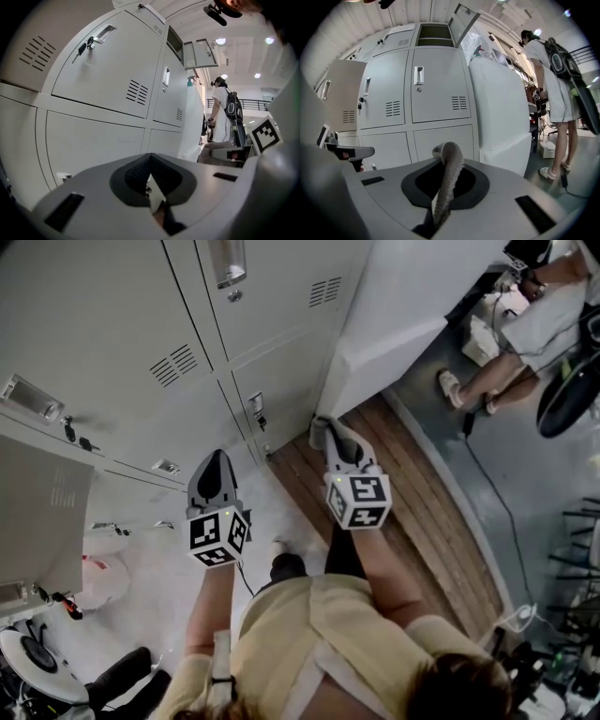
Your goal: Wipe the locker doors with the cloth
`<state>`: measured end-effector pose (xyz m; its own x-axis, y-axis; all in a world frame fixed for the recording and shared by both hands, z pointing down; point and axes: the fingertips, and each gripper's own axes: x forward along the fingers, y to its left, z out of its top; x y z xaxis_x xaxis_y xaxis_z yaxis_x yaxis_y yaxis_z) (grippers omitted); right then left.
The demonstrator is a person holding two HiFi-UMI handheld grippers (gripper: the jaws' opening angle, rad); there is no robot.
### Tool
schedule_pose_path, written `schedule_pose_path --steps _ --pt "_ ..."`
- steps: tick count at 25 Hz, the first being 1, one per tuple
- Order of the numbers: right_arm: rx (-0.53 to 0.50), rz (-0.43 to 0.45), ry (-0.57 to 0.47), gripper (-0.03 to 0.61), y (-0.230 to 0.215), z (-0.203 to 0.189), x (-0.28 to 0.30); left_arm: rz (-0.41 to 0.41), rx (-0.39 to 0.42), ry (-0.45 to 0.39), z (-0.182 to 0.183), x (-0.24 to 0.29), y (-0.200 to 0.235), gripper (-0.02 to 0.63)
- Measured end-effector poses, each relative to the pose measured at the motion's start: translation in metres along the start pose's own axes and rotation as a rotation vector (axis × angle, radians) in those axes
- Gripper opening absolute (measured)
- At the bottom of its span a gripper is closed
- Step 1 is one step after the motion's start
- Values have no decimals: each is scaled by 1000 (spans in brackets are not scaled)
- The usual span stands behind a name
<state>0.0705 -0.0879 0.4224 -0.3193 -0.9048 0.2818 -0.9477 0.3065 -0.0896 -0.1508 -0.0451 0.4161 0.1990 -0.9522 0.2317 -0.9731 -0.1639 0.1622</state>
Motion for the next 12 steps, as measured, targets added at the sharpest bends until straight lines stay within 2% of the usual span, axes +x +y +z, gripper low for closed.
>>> schedule_pose_path --steps 12 --pt "-10 18 4 15 20 -1 -15 29 -7 -3 0 -32 19 -12"
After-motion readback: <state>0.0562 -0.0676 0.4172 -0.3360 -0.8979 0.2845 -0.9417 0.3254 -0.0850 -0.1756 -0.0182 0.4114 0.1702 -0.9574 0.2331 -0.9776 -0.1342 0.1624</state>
